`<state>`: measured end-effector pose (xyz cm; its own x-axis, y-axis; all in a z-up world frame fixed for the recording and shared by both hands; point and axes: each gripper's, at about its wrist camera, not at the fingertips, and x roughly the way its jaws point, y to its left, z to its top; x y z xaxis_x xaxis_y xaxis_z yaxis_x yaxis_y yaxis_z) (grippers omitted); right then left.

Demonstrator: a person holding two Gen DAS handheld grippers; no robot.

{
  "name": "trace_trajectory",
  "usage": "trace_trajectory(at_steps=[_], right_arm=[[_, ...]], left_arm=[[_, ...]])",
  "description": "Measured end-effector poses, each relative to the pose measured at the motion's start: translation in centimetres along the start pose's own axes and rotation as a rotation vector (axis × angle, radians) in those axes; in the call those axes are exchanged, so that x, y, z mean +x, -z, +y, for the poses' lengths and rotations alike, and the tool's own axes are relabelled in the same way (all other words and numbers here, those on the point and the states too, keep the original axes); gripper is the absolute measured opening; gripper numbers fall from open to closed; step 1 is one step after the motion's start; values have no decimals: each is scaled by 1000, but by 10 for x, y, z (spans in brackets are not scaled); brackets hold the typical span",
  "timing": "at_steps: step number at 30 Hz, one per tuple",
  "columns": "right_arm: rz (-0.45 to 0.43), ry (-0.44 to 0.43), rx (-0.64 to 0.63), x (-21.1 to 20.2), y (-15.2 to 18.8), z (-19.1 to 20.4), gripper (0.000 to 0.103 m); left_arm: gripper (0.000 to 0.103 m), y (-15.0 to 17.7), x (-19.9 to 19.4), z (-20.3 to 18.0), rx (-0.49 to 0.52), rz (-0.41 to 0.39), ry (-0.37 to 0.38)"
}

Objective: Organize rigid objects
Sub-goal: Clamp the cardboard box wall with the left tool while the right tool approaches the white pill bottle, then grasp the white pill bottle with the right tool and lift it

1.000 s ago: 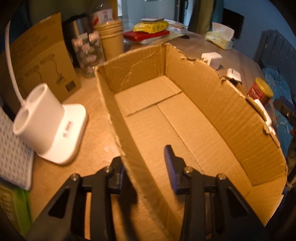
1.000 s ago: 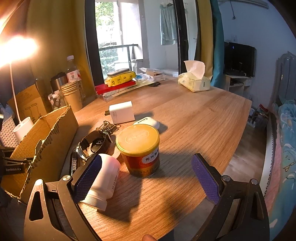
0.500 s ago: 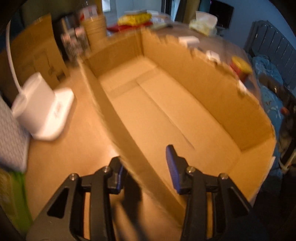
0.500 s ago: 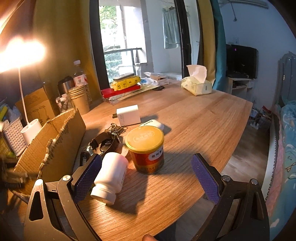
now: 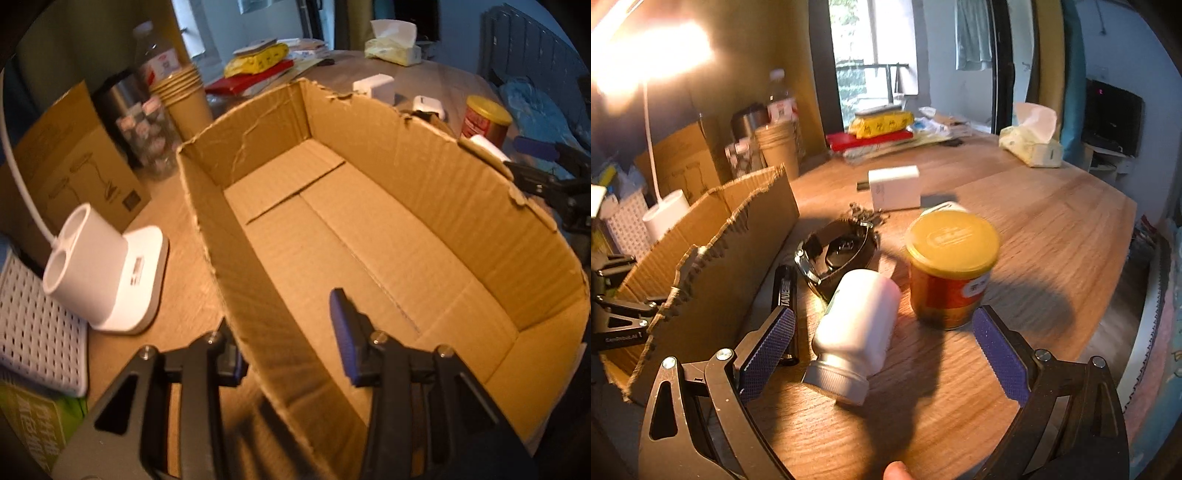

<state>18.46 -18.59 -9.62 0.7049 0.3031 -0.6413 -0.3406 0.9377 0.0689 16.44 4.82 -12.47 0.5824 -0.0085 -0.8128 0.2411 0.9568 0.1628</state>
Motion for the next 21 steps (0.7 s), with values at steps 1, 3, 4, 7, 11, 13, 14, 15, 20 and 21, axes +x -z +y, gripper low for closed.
trace_trajectory(at_steps=[1,3,4,7,11,13,14,15,20,21], right_arm=[[7,4,-2,3,0,1,98],[13,9,2,8,-1,3,97],[20,8,2,11,0,3,95],[33,26,2,15,2,4,87],[33,30,16,17,5,2,77],[34,28,16,17,5,2,64],[36,28,11,17,5,2,62],[38,27,7,18,6,2,58],[26,18,10,14,8,0,45],[22,12,18,13,8,-2,45]], left_arm=[[39,1,0,2,-6,-4,6],[39,2,-2,4,-14,-12,19],[39,4,-3,5,-16,-12,22],[41,6,-16,10,-48,-36,50],[43,9,-15,5,-91,1,75],[43,13,-9,3,-119,14,102],[42,14,-8,5,-136,18,118],[42,14,-7,5,-143,16,119],[24,14,-4,7,-147,-11,88],[19,13,-3,6,-138,-15,77]])
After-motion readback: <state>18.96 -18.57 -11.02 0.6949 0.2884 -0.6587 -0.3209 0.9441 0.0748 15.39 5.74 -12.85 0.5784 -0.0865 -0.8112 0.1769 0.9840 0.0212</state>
